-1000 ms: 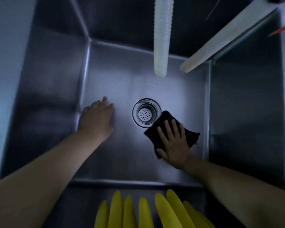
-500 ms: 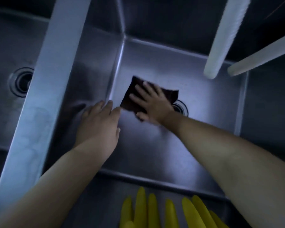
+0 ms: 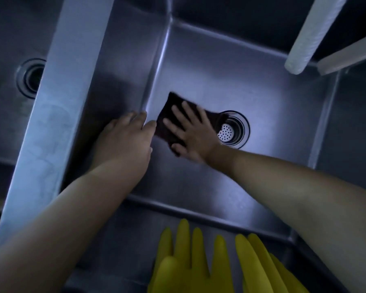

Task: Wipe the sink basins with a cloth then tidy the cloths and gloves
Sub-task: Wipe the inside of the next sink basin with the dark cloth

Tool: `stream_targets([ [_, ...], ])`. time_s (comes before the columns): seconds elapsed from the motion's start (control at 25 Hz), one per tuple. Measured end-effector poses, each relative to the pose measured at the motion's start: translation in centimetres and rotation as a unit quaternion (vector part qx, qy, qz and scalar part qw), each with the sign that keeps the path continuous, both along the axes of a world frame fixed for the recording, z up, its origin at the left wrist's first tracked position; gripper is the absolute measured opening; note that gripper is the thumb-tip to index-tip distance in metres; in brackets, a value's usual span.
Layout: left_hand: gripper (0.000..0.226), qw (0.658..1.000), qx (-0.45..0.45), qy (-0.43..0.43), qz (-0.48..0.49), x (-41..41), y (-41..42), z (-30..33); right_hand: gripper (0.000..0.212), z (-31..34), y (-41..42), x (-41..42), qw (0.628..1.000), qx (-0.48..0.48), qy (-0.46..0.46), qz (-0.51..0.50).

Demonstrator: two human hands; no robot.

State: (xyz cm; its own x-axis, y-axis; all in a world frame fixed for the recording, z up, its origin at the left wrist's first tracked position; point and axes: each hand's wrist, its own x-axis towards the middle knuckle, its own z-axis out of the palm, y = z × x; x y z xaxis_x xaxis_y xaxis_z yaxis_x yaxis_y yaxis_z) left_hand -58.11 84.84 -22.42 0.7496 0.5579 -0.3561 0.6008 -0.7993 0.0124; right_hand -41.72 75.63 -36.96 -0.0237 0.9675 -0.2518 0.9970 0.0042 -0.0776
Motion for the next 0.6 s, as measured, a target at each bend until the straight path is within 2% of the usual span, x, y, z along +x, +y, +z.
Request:
stream_targets([
  [0.2, 0.046, 1.000, -0.008, -0.001, 0.010, 0.8, -1.4, 0.2, 0.061, 0.2, -8.1, -5.2, 0.985, 0.000, 0.069, 0.159],
  [0.36, 0.032, 1.000, -0.029, 0.003, -0.002, 2.7, -3.3, 0.4, 0.058, -0.1, -16.9, -1.0, 0.969, 0.004, 0.064, 0.238],
  [0.44, 0.030, 0.999, -0.030, -0.004, -0.010, 3.6, -4.0, 0.6, 0.059, 0.0, -19.7, 2.6, 0.976, 0.004, 0.053, 0.211],
  [0.48, 0.029, 0.999, -0.030, -0.006, -0.015, 3.8, -4.3, 0.7, 0.060, 0.0, -20.3, 4.4, 0.985, 0.004, 0.042, 0.165],
  [0.6, 0.028, 0.999, -0.025, -0.003, -0.034, 4.3, -5.0, 0.8, 0.071, 0.3, -19.7, 9.5, 0.999, -0.016, -0.023, -0.045],
])
